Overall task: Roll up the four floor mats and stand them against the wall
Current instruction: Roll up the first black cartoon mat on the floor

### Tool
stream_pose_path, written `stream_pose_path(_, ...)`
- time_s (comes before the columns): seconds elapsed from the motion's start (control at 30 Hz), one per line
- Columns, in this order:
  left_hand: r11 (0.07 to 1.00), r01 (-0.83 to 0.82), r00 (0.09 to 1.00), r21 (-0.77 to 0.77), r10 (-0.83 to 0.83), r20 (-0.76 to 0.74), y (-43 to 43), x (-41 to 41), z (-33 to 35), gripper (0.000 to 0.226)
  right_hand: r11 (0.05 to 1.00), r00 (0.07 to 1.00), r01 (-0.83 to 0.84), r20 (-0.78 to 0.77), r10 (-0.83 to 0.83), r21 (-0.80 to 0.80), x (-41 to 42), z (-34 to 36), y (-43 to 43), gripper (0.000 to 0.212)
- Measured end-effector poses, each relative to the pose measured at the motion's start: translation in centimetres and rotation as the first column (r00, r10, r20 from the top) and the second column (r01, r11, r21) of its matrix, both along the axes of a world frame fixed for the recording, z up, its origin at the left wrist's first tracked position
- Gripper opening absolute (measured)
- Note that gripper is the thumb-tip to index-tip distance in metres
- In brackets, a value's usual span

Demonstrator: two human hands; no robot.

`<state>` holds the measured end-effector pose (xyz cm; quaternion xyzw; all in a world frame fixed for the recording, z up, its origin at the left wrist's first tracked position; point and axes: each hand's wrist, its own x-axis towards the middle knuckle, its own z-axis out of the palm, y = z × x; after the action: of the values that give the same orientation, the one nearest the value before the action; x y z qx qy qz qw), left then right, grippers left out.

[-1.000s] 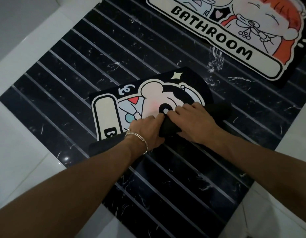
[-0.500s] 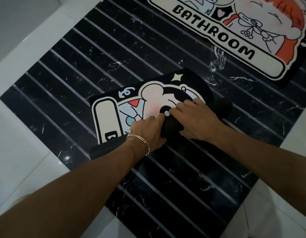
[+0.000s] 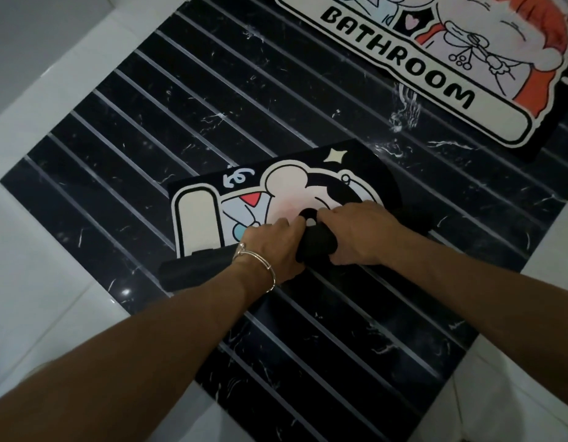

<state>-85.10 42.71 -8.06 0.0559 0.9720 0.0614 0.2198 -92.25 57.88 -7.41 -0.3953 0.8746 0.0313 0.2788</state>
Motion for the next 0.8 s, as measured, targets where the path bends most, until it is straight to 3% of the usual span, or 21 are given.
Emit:
stream_pose_path(0.07, 0.999, -0.036, 0.999, 0.040, 0.035, 0.014, -0.2, -0.1, 0.0, 0.049, 0.995, 0.986, -0.080, -0.150, 0.071, -0.053, 0.5, -0.4, -0.1, 0.053)
stream_pose_path(0.17, 1.000, -0.025, 0.999, -0.002, 0.025, -0.026, 0.0, 0.3, 0.0, 0.054, 0.996, 0.985, -0.089, -0.149, 0.084, -0.029, 0.6, -0.4, -0.4, 0.053)
stream_pose_path(0.3, 0.998, 0.052, 0.997, -0.047, -0.055, -0.058, 0.3, 0.9, -0.3, 0.064, 0.997, 0.959, 0.036, 0.279, -0.053, 0.064, -0.3, 0.4, -0.7, 0.053)
stream_pose_path(0.37, 0.997, 0.065, 0.997, -0.046, -0.067, -0.045, 0.3, 0.9, -0.4, 0.057, 0.995, 0.932, 0.067, 0.352, -0.090, 0.078, -0.3, 0.7, -0.6, 0.051)
stream_pose_path(0.47, 0.998, 0.054, 0.998, -0.013, -0.054, -0.010, 0.2, 0.4, -0.1, 0.051, 0.999, 0.996, -0.016, 0.085, 0.019, -0.030, 0.8, 0.4, -0.3, 0.049)
stream_pose_path(0.53, 0.999, 0.045, 0.999, 0.019, -0.045, -0.001, -0.1, 0.0, 0.1, 0.049, 0.994, 0.991, -0.082, -0.114, 0.073, -0.076, 1.7, 0.0, -0.3, 0.049)
stream_pose_path(0.6, 0.999, 0.040, 0.999, 0.031, -0.039, -0.012, -0.1, -0.1, 0.2, 0.049, 0.996, 0.981, -0.066, -0.189, 0.053, -0.065, 2.2, -0.2, -0.4, 0.048)
stream_pose_path(0.67, 0.999, 0.053, 0.998, 0.010, -0.052, -0.037, 0.1, 0.1, 0.2, 0.050, 0.999, 0.993, -0.006, -0.118, 0.000, -0.052, 2.0, 0.0, -0.6, 0.045)
stream_pose_path(0.8, 0.988, 0.097, 0.988, -0.117, -0.110, -0.107, -0.3, -0.2, -0.1, 0.053, 0.987, 0.939, 0.155, 0.307, -0.158, 0.034, -0.1, 1.1, -1.0, 0.043)
